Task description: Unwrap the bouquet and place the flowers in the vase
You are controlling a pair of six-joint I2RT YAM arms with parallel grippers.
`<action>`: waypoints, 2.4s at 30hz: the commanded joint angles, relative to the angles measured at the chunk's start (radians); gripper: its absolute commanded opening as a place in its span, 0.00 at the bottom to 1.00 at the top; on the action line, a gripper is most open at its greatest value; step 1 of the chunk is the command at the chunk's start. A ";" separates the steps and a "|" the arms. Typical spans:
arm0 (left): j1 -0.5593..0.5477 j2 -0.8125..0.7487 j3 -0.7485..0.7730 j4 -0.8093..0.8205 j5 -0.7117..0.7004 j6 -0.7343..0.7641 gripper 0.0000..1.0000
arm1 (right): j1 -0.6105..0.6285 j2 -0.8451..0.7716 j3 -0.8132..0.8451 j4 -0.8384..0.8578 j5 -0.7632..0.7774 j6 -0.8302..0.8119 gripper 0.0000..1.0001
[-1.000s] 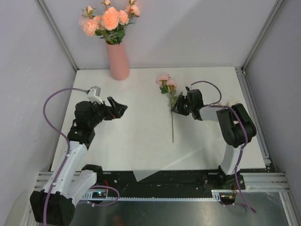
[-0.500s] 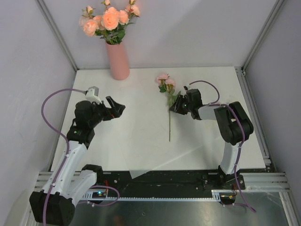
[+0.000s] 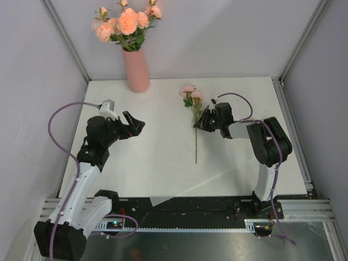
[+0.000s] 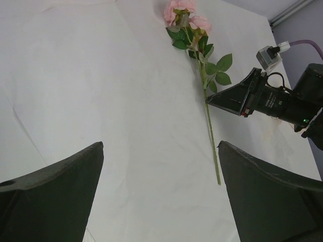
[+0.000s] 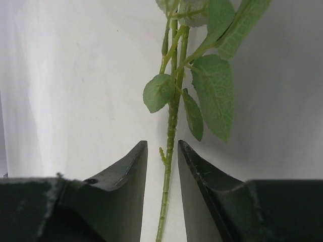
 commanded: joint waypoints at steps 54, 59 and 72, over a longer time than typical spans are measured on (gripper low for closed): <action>-0.070 0.120 0.118 0.336 0.448 -0.254 0.70 | 0.261 -0.601 -0.141 0.076 -0.184 0.114 0.00; -0.113 0.071 0.101 0.390 0.398 -0.268 0.66 | 0.297 -0.622 -0.143 0.129 -0.228 0.148 0.00; -0.199 0.052 0.027 0.440 0.322 -0.308 0.66 | 0.386 -0.642 -0.144 0.244 -0.210 0.200 0.00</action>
